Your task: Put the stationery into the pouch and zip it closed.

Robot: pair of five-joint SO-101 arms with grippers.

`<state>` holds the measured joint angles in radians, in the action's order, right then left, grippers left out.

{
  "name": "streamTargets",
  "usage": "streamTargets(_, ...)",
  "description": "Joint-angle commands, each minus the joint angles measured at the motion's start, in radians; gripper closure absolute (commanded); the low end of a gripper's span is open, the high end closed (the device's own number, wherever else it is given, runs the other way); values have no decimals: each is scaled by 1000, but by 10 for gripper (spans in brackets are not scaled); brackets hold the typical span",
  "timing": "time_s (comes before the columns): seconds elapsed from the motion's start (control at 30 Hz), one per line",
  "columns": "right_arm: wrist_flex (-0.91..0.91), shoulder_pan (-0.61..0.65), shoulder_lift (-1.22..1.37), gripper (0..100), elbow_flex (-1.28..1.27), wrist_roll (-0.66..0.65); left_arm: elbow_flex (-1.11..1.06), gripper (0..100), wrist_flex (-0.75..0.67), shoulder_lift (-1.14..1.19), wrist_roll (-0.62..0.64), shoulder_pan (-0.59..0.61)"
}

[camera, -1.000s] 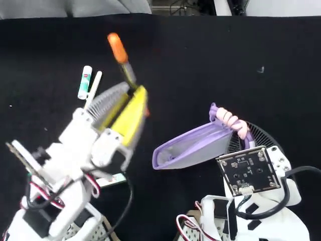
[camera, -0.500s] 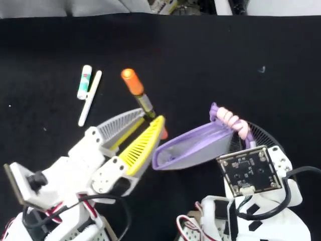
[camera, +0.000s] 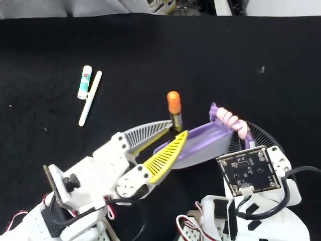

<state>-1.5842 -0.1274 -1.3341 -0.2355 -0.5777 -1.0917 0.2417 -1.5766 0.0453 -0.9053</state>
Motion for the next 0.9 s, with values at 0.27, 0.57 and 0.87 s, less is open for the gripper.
streamTargets(0.27, 21, 12, 28, 988, -4, -11, -125, 968, -26, 21, -15, 1)
streamTargets(0.57, 17, 11, 27, 988, -1, -11, -59, 850, 147, 89, -9, 1)
streamTargets(0.87, 17, 11, 25, 988, -1, -12, 246, 847, 362, 318, -9, 5)
